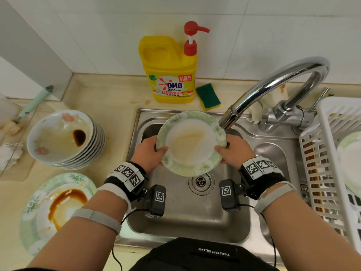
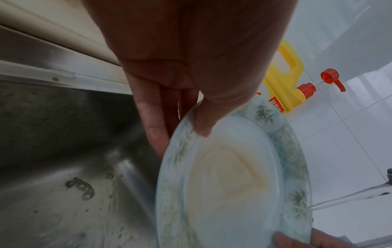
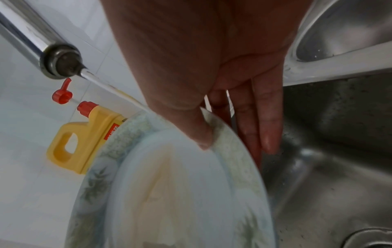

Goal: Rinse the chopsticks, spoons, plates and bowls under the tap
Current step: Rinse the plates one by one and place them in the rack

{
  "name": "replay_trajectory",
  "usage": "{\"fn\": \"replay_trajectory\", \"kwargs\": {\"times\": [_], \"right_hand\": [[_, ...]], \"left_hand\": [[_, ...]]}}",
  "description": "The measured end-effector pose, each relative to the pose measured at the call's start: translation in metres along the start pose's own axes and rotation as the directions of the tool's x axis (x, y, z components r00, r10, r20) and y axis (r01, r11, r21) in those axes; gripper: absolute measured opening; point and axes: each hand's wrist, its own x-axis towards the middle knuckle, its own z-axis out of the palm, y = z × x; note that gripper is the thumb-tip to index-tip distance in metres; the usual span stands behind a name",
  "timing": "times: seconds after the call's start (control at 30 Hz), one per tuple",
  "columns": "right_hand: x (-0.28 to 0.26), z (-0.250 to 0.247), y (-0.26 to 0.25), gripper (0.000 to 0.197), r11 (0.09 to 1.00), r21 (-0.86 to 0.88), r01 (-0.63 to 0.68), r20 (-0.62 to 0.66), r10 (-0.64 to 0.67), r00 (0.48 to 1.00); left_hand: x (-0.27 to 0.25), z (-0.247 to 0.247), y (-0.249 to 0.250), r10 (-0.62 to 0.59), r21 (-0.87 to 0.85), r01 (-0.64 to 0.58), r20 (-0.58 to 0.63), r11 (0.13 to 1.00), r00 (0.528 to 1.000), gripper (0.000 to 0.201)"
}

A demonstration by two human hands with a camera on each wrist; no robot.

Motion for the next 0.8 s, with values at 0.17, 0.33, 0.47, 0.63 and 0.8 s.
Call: {"fn": "replay_trajectory", "kwargs": {"times": [0.17, 0.33, 0.47, 0.63, 0.8], "right_hand": [[0.004, -0.002, -0.006, 0.079, 0.989, -0.034, -0.147, -0.079, 0.144, 0.986], [0.003, -0.003, -0.003, 0.056, 0.987, -0.127, -0.095, -0.029, 0.092, 0.995], [-0.001, -0.002, -0.005, 0.016, 0.997, -0.044, -0.064, 0.009, 0.064, 0.998], [-0.005, -0.007, -0.014, 0.048, 0.989, 0.011, -0.144, -0.002, 0.144, 0.990], [-0.002, -0.005, -0.012, 0.060, 0.983, -0.144, -0.117, -0.053, 0.111, 0.992]], "left_hand": [[0.000, 0.001, 0.003, 0.023, 0.036, -0.023, -0.012, 0.999, 1.000, 0.013], [-0.001, 0.001, 0.003, 0.038, 0.067, -0.037, -0.005, 0.997, 0.999, 0.015], [0.000, 0.001, 0.004, 0.066, 0.116, -0.065, -0.003, 0.991, 0.998, 0.012], [0.002, 0.001, 0.004, 0.083, 0.180, -0.078, -0.021, 0.981, 0.996, 0.007], [0.005, 0.000, 0.006, 0.113, 0.229, -0.105, -0.025, 0.968, 0.993, 0.007]]}}
